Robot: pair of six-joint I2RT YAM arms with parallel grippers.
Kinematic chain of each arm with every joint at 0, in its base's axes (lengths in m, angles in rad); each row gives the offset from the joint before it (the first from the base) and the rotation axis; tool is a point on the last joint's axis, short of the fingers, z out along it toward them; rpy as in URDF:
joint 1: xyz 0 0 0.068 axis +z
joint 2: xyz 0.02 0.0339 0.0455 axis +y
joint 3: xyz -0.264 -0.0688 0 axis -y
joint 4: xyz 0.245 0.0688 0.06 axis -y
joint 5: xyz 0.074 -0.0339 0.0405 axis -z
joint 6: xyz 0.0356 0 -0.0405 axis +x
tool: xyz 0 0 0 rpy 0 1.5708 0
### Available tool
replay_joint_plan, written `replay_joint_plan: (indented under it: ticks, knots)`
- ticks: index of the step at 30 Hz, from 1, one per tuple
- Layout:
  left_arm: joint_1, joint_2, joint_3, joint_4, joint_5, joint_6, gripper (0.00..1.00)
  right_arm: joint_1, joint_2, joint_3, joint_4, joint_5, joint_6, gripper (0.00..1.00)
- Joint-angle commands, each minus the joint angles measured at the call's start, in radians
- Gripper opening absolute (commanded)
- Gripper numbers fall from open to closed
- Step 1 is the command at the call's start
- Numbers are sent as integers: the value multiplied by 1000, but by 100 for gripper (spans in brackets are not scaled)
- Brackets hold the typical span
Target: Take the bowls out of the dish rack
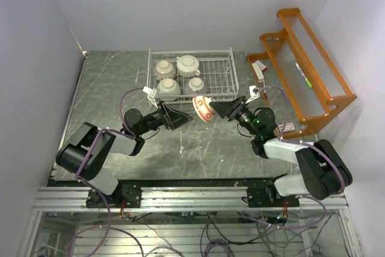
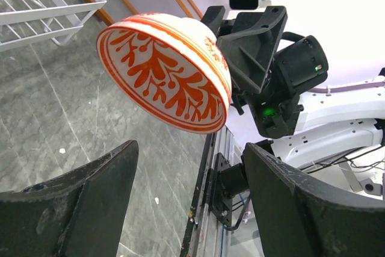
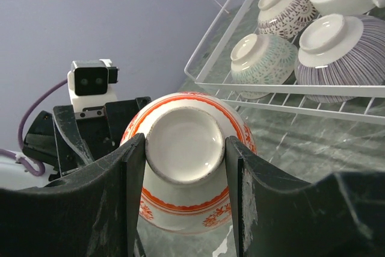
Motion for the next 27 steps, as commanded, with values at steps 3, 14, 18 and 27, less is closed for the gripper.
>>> replay_joint_plan:
  ticks: [3, 14, 18, 27]
  knots:
    - [-3, -34, -5, 367, -8, -48, 82, 8, 61, -19, 294, -7, 102, 0]
    - [-3, -50, -3, 367, -12, -68, 79, 33, 183, -12, 433, 24, 137, 0]
    - [-4, -61, -6, 367, -16, -71, 78, 51, 226, 4, 475, 24, 132, 0]
    - [-4, -74, -11, 367, -36, -80, 77, 73, 316, 37, 516, 52, 132, 0]
